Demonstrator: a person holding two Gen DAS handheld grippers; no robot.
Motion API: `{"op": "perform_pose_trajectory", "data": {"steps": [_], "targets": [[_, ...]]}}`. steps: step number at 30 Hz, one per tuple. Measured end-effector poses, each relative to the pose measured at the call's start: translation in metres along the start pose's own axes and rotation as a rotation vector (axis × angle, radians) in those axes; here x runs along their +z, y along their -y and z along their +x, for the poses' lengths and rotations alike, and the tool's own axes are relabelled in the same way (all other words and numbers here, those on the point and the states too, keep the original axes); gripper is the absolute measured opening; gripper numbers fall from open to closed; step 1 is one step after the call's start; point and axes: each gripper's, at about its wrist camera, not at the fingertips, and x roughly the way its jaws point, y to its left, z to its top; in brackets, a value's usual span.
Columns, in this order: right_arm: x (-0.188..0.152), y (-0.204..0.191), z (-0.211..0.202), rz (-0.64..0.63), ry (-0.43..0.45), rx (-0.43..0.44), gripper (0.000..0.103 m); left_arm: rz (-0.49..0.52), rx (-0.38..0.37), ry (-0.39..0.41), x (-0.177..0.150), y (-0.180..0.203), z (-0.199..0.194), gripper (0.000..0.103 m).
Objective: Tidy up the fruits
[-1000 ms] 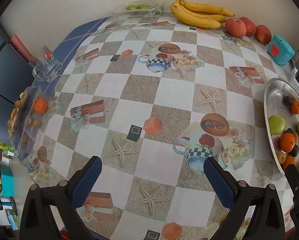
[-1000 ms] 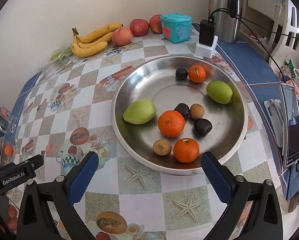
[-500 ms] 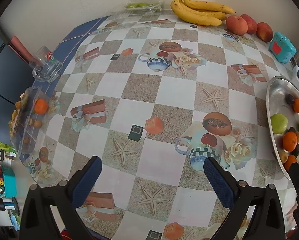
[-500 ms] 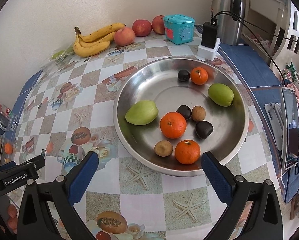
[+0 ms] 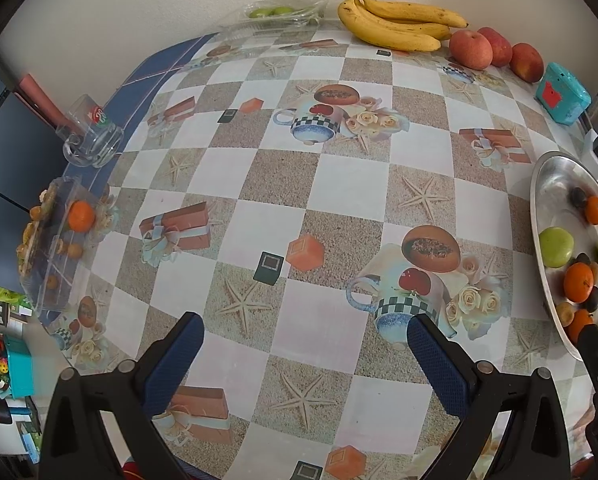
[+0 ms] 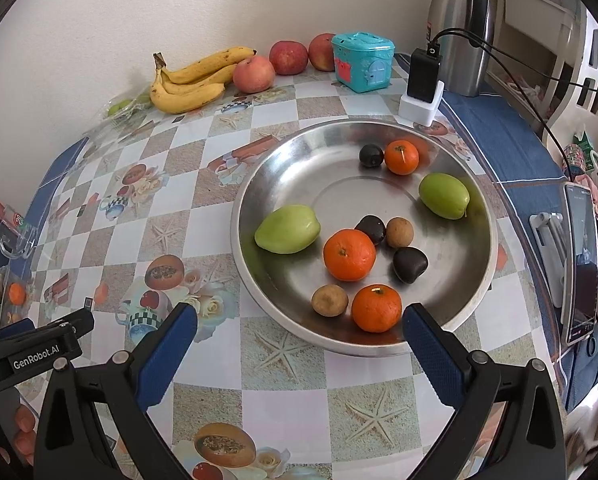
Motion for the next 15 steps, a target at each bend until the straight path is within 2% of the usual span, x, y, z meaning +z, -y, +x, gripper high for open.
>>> {"op": "perform_pose_trajectory", "data": {"steps": [15], "targets": [[0.0003,-0.0014,0.0003,-0.004,-0.001,0.000,0.102,0.023,0.005,0.006,-0.0014,0.0040,-0.0035,0.103]]}}
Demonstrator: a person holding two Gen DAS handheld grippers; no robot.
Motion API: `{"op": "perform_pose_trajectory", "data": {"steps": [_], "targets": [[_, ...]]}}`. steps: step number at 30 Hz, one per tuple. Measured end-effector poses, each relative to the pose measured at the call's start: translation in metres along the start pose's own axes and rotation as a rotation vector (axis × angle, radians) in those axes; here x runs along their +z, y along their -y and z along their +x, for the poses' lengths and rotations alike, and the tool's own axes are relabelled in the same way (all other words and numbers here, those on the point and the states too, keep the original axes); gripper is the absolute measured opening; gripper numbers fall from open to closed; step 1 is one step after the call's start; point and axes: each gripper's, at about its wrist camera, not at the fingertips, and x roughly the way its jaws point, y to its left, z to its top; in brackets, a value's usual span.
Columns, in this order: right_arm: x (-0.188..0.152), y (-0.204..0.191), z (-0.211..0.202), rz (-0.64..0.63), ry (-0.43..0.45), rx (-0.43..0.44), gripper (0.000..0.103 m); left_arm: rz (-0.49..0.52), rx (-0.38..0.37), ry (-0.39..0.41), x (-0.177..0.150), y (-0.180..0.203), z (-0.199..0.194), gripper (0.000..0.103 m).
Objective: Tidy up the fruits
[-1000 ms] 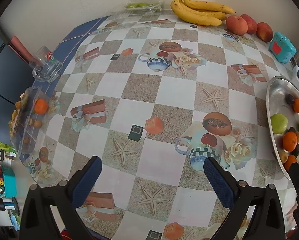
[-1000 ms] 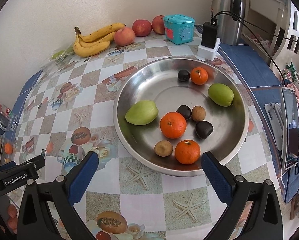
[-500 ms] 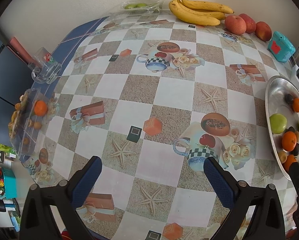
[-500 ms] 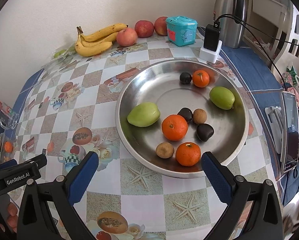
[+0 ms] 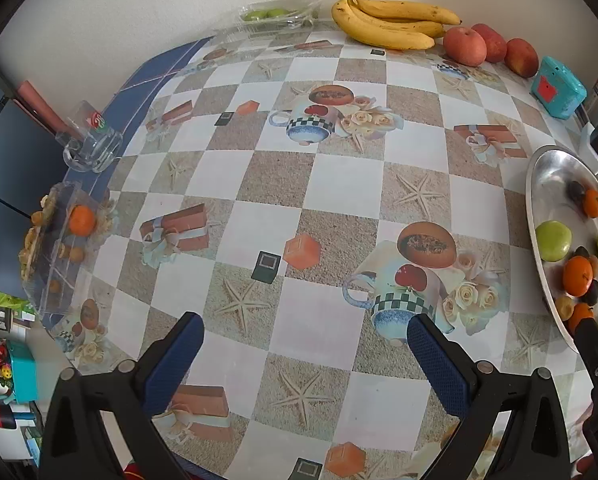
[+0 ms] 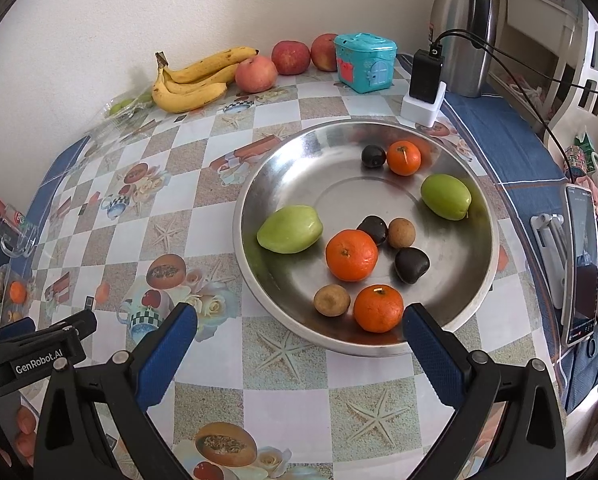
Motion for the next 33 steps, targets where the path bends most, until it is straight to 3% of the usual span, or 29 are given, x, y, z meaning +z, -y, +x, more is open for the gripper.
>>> {"op": "perform_pose_trajectory", "data": {"steps": [33], "targets": [[-0.002,-0.002,0.000,-0.003,-0.005,0.003,0.102,0.024,-0.018,0.051,-0.002,0.002,-0.012,0.103]]}}
